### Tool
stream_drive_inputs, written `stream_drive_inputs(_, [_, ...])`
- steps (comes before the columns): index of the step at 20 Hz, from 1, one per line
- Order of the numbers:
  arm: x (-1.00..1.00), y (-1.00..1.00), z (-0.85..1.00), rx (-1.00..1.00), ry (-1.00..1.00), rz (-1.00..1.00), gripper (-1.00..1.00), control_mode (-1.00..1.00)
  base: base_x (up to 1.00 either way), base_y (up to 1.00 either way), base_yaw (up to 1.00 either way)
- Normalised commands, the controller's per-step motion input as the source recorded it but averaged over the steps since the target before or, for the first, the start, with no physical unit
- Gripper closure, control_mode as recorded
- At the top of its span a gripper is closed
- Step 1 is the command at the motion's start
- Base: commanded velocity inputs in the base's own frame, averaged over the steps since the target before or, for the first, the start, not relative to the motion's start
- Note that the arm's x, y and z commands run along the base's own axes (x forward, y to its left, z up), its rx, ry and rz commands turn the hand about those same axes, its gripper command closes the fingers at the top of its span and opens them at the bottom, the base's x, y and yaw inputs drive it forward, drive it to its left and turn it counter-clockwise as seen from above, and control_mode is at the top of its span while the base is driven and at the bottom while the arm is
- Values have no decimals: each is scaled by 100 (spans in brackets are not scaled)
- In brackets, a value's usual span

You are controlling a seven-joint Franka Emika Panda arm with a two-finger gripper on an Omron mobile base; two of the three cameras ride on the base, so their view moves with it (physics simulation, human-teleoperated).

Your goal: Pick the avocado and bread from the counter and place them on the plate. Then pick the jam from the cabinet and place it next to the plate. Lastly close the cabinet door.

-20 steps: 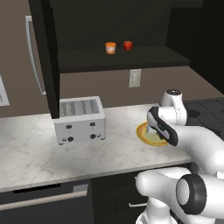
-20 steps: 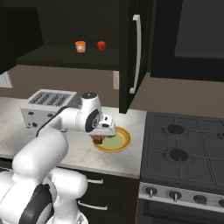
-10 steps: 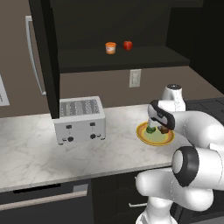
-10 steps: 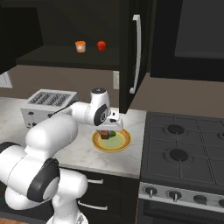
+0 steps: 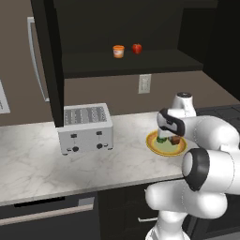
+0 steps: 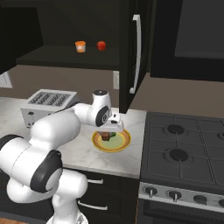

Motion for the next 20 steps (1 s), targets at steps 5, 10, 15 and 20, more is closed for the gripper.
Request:
stream_drive_inputs(5, [7, -1, -12, 0, 0, 0, 100, -100, 0, 0, 0])
stream_drive_inputs(10, [11, -4, -7, 0, 0, 0, 100, -100, 0, 0, 0])
stream_drive_inputs(15, [5, -6, -13, 0, 0, 0, 100, -100, 0, 0, 0])
stream_drive_inputs(20, [0, -2, -15, 0, 0, 0, 100, -100, 0, 0, 0])
